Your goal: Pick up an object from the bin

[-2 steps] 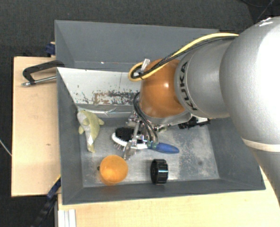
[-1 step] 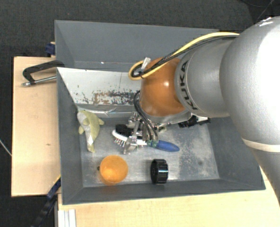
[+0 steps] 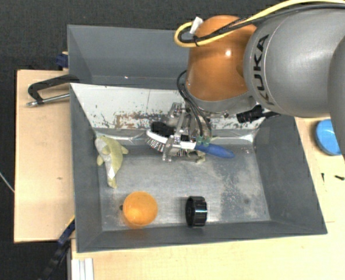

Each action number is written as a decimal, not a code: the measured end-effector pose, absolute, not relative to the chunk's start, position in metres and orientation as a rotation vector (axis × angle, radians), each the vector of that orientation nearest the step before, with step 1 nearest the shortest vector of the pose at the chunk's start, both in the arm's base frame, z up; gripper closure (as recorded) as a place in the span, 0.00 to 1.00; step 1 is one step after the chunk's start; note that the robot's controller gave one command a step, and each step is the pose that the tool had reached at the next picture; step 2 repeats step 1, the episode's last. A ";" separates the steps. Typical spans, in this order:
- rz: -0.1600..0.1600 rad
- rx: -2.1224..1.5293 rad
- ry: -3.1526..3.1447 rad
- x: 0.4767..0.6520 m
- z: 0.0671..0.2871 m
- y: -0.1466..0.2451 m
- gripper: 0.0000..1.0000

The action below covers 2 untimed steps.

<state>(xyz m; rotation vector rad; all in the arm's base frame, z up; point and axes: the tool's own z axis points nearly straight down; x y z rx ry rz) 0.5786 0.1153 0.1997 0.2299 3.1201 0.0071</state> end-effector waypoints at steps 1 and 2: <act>0.005 -0.262 3.122 0.592 0.238 0.140 1.00; 0.005 -0.262 3.122 0.592 0.238 0.140 1.00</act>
Offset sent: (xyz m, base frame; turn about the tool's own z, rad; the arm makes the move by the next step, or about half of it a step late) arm 0.0120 0.0228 0.0361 -0.3118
